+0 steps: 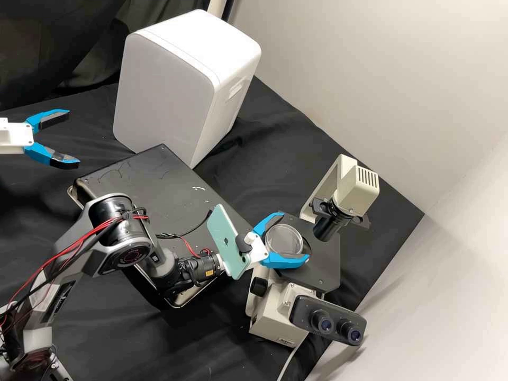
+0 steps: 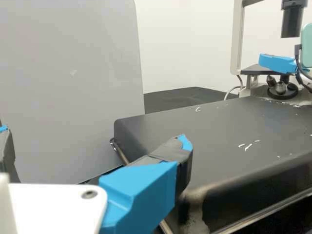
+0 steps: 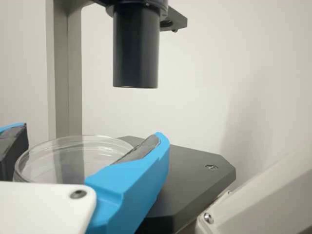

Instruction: Place the petri dish on the microscope

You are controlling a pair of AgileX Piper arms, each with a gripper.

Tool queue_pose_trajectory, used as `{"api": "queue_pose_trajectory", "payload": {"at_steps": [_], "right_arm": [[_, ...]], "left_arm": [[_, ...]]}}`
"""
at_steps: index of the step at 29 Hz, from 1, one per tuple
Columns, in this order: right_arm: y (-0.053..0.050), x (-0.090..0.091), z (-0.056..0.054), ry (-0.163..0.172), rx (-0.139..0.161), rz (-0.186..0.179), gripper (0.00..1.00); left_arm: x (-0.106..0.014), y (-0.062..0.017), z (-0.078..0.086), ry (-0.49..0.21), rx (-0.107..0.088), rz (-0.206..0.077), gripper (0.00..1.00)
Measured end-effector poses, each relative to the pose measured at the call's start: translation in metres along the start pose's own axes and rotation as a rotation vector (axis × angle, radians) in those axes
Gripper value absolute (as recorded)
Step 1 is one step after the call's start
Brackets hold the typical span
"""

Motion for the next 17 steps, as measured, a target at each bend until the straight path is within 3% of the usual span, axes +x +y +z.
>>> {"api": "queue_pose_trajectory", "payload": {"at_steps": [10, 17], "right_arm": [[-0.0014, 0.0003, 0.0002, -0.024, -0.044, 0.002, 1.00], [0.0008, -0.0008, -0.0018, -0.032, -0.042, -0.007, 1.00]], "left_arm": [[-0.0006, -0.0004, 0.0016, -0.011, 0.001, -0.002, 1.00], [-0.0006, -0.0004, 0.0016, -0.011, 0.001, -0.002, 1.00]]}}
